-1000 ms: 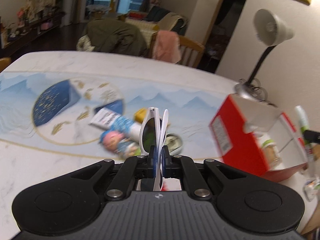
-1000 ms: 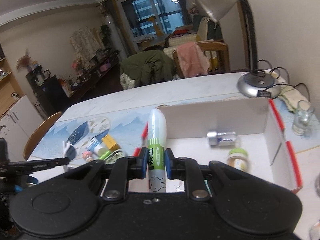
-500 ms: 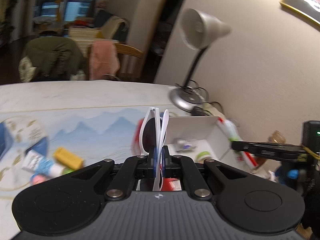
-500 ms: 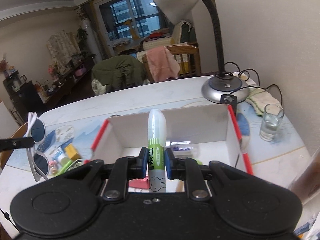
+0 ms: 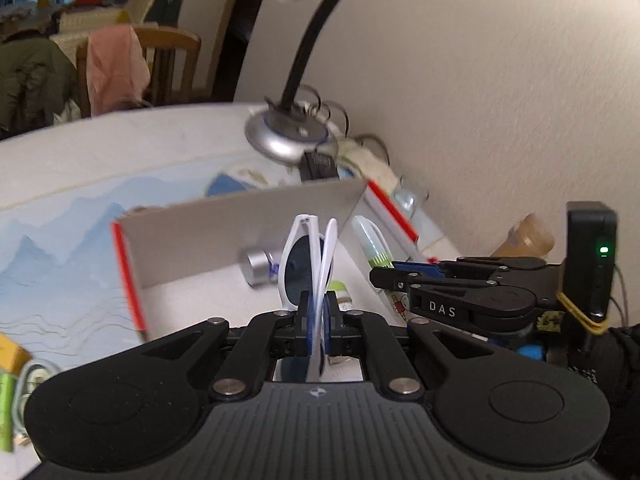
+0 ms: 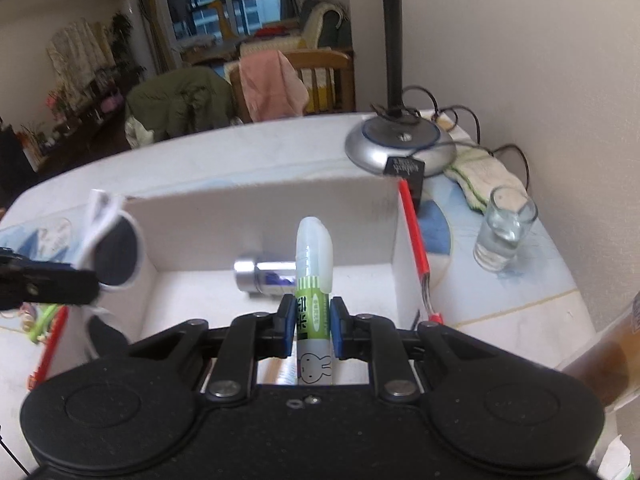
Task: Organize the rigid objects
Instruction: 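Carry the sunglasses with the left tool while the right tool carries the glue stick into the shoebox, then lower the sunglasses into the shoebox and open the left tool while the right tool releases the glue stick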
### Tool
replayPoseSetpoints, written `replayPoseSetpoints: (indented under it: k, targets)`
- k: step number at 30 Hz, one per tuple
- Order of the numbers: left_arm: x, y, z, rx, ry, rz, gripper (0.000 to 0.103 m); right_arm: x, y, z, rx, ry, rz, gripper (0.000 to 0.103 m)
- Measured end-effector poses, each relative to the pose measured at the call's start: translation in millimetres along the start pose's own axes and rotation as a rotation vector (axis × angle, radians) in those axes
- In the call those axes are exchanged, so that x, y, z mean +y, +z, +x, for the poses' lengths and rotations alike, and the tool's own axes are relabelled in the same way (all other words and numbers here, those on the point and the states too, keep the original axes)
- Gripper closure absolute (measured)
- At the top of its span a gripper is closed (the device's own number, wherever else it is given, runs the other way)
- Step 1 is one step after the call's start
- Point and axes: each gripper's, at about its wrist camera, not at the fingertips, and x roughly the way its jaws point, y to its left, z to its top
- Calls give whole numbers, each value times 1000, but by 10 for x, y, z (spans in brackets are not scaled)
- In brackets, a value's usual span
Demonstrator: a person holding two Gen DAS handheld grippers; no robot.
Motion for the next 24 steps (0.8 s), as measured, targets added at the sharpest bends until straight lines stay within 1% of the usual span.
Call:
replayPoseSetpoints:
  k: [7,11,14,18,23,24]
  targets:
    - [5,38,568,99,17,6,98,0,-80,142,57,-4,-19,86]
    - [32,50,808,151,27,4,98,2,-128,209,89,-8,-24,86]
    - [4,50,914,179,44,35,98,0,-141,265,103,-5,-34,86]
    - [26,61,986,199,50,36,98,-1,-161,317,119,-10,-39,86]
    - [36,61,1100,229,70,59,98,-2,-162,326,123,-23,-42,85]
    - [44,60,1120,240,65,57,98,-5,-169,323,122,-25,-42,85]
